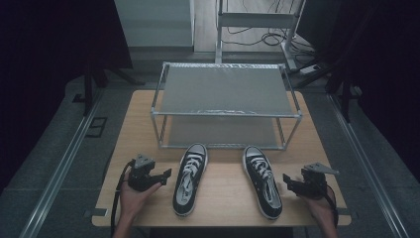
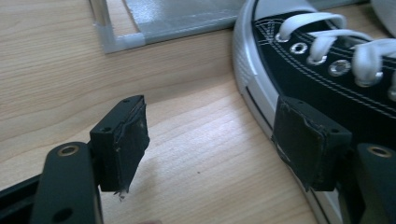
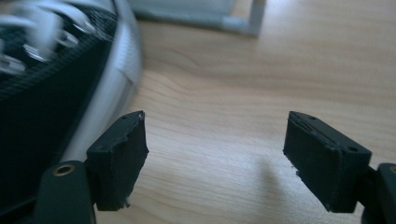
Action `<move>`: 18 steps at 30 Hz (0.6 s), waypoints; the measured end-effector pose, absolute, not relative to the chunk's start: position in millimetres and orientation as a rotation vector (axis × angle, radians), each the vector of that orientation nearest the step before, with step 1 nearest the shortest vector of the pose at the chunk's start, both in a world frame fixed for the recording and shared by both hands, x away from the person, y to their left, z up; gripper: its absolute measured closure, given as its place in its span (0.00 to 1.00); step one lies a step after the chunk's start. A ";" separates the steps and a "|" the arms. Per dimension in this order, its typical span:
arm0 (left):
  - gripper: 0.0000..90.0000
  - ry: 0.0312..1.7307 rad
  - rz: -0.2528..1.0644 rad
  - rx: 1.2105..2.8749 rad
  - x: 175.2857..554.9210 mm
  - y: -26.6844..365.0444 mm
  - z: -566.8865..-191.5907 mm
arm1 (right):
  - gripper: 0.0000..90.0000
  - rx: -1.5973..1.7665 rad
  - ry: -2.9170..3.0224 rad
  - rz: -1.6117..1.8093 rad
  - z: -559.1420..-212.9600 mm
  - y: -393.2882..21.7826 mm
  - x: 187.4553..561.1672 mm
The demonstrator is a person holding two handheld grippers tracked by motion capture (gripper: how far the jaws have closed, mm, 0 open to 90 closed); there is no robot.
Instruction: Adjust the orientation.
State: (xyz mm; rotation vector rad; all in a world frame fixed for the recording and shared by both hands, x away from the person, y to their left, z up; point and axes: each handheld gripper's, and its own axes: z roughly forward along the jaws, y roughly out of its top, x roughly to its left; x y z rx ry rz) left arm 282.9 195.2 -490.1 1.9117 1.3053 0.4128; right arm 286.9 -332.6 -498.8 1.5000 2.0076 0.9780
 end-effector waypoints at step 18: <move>0.30 1.227 0.376 1.895 269.9 192.5 -464.9 | 0.65 1.055 2.298 1.366 -428.5 -243.2 241.4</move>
